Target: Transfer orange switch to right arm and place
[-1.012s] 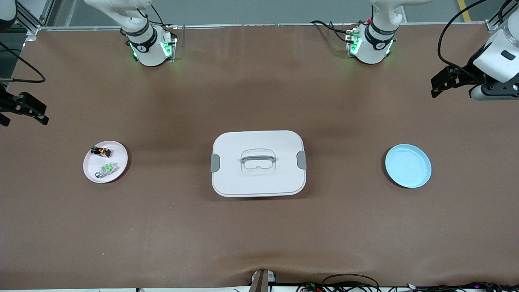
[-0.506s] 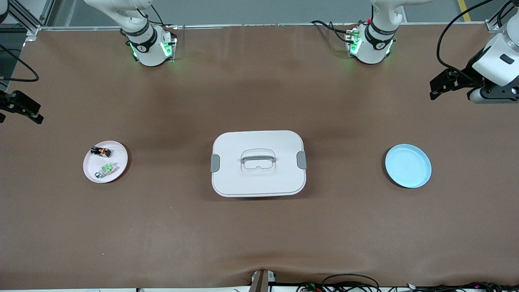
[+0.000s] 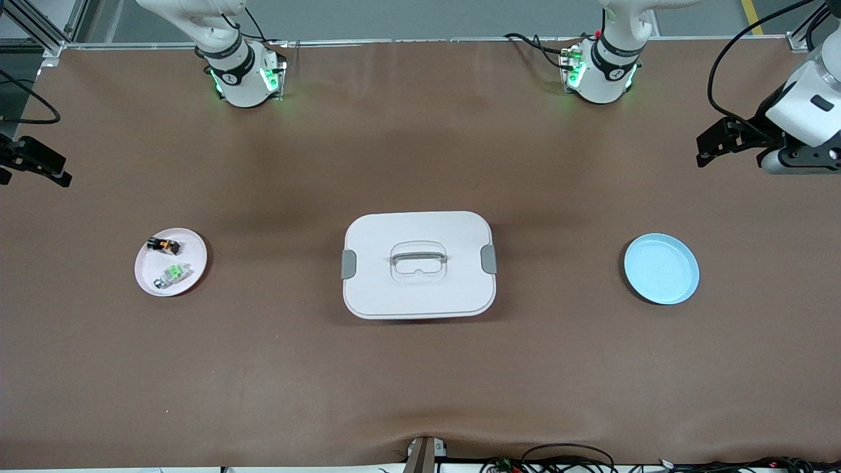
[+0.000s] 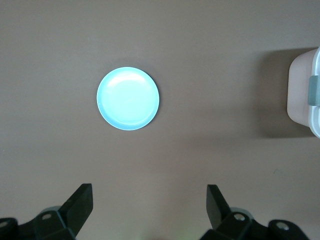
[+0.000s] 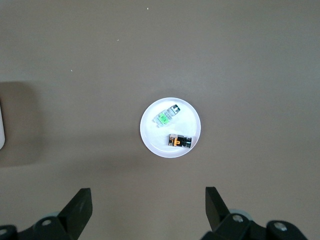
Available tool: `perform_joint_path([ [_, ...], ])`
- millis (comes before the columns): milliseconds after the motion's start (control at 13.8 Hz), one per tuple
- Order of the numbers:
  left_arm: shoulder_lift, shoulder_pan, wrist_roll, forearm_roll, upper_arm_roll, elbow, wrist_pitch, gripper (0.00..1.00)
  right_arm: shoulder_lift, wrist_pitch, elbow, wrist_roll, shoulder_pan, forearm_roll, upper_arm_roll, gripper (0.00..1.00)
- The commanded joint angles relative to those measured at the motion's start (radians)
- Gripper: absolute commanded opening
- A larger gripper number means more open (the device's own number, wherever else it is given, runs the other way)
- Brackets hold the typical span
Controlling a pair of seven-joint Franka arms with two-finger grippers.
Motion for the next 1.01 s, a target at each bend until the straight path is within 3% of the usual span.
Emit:
perform_joint_path([
  [0,0.016,0.005,0.022,0.001,-0.002,0.028,-0.005,1.00,0.006,-0.018,0.025,0.013,0.000,0.002,0.004,1.00],
  [145,0.034,0.005,0.021,0.001,-0.002,0.059,-0.005,1.00,0.006,-0.021,0.025,0.015,0.026,0.002,-0.010,1.00],
  [289,0.047,0.005,0.019,0.001,-0.002,0.080,-0.005,1.00,0.008,-0.020,0.025,0.015,0.084,0.007,-0.068,1.00],
  [506,0.054,0.007,0.021,0.003,-0.002,0.082,-0.008,1.00,0.010,-0.020,0.025,0.015,0.112,0.011,-0.081,1.00],
  [723,0.056,0.007,0.024,0.003,0.000,0.082,-0.010,1.00,0.013,-0.017,0.025,0.012,0.156,0.013,-0.136,1.00],
  [940,0.056,0.005,0.024,0.004,0.000,0.082,-0.011,1.00,0.013,-0.020,0.028,0.012,0.150,0.016,-0.138,1.00],
])
